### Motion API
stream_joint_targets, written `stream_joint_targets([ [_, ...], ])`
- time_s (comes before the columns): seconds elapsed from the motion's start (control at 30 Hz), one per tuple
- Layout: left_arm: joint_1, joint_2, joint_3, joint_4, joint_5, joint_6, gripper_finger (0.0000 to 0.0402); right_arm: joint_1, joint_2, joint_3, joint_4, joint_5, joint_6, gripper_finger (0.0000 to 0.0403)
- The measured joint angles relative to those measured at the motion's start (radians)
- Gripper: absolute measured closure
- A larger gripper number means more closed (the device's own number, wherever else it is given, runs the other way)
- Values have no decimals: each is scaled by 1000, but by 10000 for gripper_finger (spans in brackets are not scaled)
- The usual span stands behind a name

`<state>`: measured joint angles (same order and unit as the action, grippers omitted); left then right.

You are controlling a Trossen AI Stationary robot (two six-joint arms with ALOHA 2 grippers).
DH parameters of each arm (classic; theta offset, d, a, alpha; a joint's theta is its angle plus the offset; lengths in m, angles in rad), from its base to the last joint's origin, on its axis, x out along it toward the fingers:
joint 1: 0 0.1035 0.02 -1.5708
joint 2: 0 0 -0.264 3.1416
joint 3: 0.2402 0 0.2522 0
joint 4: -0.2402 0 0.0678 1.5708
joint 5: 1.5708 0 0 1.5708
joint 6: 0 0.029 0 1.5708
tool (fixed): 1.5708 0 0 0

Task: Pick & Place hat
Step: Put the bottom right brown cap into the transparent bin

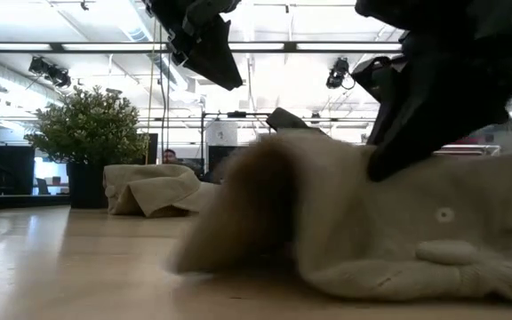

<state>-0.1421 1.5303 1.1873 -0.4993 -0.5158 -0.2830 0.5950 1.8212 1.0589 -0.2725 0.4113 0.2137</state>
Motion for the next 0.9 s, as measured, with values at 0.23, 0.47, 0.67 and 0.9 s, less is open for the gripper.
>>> stream_joint_targets([
  [0.23, 0, 0, 0, 0, 0, 0, 236, 1, -93, 114, -278, 44, 62, 388],
  [0.47, 0, 0, 0, 1, 0, 6, 236, 1, -227, 285, -813, 262, 150, 398],
  [0.67, 0, 0, 0, 2, 0, 7, 236, -13, -381, 320, -1167, 502, 144, 399],
  [0.9, 0, 0, 0, 18, 0, 7, 236, -130, -572, 195, -1284, 677, 85, 400],
])
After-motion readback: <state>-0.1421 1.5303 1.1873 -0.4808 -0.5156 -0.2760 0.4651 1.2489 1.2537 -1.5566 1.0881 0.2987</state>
